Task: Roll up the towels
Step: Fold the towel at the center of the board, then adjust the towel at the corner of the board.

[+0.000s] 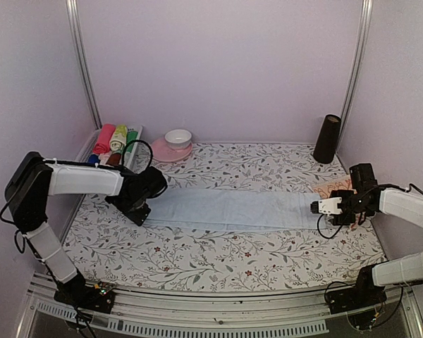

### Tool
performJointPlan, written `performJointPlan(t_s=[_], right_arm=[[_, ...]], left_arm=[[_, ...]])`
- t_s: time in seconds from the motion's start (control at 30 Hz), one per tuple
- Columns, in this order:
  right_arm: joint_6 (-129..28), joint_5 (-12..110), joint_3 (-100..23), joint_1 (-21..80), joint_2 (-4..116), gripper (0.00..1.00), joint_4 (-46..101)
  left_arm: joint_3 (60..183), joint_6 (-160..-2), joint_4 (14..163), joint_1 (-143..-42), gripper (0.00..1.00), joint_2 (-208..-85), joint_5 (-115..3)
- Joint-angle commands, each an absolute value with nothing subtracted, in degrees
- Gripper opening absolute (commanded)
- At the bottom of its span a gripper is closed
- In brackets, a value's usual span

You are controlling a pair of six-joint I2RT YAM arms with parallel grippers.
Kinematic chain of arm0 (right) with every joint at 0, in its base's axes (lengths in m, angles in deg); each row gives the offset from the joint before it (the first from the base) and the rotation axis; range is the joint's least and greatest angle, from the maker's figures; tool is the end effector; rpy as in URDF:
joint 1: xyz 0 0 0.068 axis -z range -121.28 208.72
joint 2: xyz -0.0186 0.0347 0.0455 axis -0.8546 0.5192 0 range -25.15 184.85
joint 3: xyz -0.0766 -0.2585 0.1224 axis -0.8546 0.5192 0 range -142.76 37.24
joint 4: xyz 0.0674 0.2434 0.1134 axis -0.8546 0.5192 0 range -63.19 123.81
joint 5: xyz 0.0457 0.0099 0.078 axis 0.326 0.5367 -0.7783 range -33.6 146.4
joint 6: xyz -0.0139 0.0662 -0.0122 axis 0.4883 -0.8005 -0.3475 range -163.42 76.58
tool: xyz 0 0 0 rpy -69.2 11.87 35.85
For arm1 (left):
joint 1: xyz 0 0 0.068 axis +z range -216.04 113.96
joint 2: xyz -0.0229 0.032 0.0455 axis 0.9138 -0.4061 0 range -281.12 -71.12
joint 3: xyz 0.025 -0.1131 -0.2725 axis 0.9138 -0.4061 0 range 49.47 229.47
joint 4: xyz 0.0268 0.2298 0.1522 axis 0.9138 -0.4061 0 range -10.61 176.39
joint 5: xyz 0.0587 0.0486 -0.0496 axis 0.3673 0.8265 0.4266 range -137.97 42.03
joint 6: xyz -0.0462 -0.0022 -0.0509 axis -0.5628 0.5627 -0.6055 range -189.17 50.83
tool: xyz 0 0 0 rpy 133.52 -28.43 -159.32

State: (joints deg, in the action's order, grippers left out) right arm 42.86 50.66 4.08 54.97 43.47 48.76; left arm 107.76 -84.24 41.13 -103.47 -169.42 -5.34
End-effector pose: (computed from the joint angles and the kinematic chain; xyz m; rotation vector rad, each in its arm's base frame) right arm 0.2315 0.0207 0.1700 -1.8806 1.8252 -0.4064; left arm 0.2690 -0.1583 0.1619 0.4645 2.5675 0.8652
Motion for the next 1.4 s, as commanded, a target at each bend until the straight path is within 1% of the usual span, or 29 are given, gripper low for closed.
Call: performJointPlan(t_s=[0.0, 0.1, 0.2, 0.3, 0.33, 0.4, 0.47, 0.57, 0.73, 0.77, 0.93, 1.17, 1.37], right_arm=[[39.5, 46.62, -5.02, 55.22, 42.38, 0.69, 56.17], [36.28, 42.31, -10.53, 55.21, 43.77, 0.7, 57.27], [28.52, 39.9, -14.97, 55.17, 47.34, 0.7, 56.91], [20.4, 43.8, -16.92, 55.62, 51.32, 0.64, 52.43], [18.28, 45.68, -17.38, 56.09, 53.04, 0.6, 50.57], [12.83, 49.84, -18.77, 57.28, 57.07, 0.55, 48.04], [9.64, 53.9, -20.05, 58.21, 61.55, 0.53, 46.76], [7.03, 58.12, -21.56, 59.14, 67.75, 0.48, 45.54], [5.27, 62.21, -23.23, 59.63, 77.25, 0.47, 43.17], [4.58, 63.07, -24.19, 60.15, 79.18, 0.46, 43.0], [2.99, 69.23, -27.07, 63.59, 85.67, 0.46, 41.54], [4.11, 77.2, -29.65, 69.91, 89.61, 0.47, 38.4], [4.13, 78.88, -31.53, 70.7, 87.3, 0.49, 39.05]], left_arm=[[109.89, -84.64, 39.32, -103.89, 0.97, -164.04, -2.32], [112.35, -84.55, 39.43, -103.67, 0.97, -163.43, -0.87], [114.76, -84.02, 41.91, -102.91, 0.97, -165.43, 0.39], [116.83, -82.26, 46.03, -101.33, 0.97, -169.12, 1.3], [117.64, -81.69, 47.85, -100.64, 0.96, -170.58, 1.31], [118.8, -79.86, 51.23, -99.19, 0.9, -173.58, 0.82], [120.12, -78.21, 53.74, -97.86, 0.86, -177.35, 0.47], [121.55, -76.52, 55.92, -97.06, 0.86, -181.06, 0.91], [122.43, -74.85, 58.65, -96.09, 0.86, -183.25, 0.41], [122.42, -74.66, 59.08, -95.96, 0.86, -185.12, 0.32], [122.36, -73.32, 60.98, -94.87, 0.87, -186.06, 0.58], [122.82, -71.42, 63.12, -93.18, 0.9, -186.34, 1.69], [123.97, -69.87, 63.63, -92.67, 0.92, -188.01, 3.08]])
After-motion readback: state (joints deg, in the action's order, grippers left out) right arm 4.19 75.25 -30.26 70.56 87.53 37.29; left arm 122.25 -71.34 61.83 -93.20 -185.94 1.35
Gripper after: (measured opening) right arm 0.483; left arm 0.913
